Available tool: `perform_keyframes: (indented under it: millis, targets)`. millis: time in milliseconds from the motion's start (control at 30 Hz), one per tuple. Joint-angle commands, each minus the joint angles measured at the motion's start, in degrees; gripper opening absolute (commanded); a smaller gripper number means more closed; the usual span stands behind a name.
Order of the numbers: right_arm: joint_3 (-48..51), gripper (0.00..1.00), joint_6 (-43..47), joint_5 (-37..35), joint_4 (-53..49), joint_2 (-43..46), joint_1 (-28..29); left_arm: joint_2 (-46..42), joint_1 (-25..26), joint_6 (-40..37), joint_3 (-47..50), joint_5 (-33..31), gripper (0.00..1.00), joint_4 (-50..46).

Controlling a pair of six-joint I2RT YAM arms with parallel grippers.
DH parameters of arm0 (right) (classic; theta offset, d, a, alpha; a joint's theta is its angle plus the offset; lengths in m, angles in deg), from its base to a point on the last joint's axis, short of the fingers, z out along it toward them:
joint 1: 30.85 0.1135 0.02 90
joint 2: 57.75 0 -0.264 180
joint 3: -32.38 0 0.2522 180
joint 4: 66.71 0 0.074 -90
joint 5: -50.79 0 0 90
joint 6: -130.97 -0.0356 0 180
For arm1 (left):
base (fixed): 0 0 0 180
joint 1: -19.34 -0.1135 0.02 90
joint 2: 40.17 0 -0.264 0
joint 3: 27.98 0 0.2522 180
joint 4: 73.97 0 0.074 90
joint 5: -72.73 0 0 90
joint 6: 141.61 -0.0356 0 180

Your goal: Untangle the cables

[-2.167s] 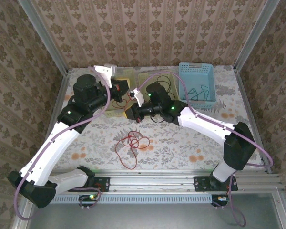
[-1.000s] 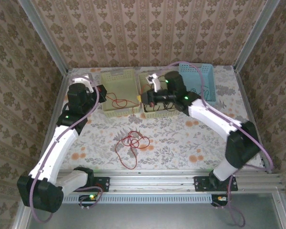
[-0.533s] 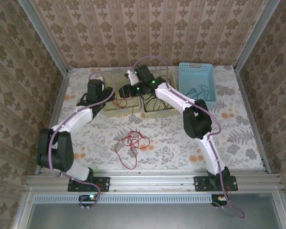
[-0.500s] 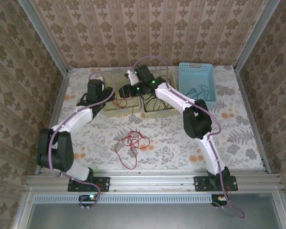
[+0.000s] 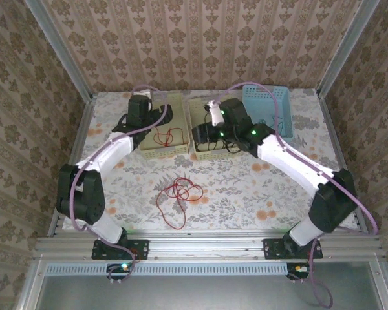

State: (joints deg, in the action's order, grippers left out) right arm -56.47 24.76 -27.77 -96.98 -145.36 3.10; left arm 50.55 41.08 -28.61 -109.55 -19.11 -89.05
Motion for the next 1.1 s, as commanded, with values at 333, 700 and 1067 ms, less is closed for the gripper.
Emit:
perform_keyframes:
  millis: [333,700,1067]
  targets:
    - [19.01,0.67,-1.23,-6.17,-2.65,11.73,-0.29,-15.94,24.26,-0.91,19.61,-7.10,0.93,-22.32]
    - [17.15,0.67,-2.06,-6.27,-1.94,8.72,-0.56,-28.89,26.37,16.46,35.07,-13.46,0.87,-34.89]
    - [17.14,0.66,-2.72,-5.82,-1.66,8.42,-0.55,-31.59,17.83,15.45,40.97,-5.67,0.52,-28.41]
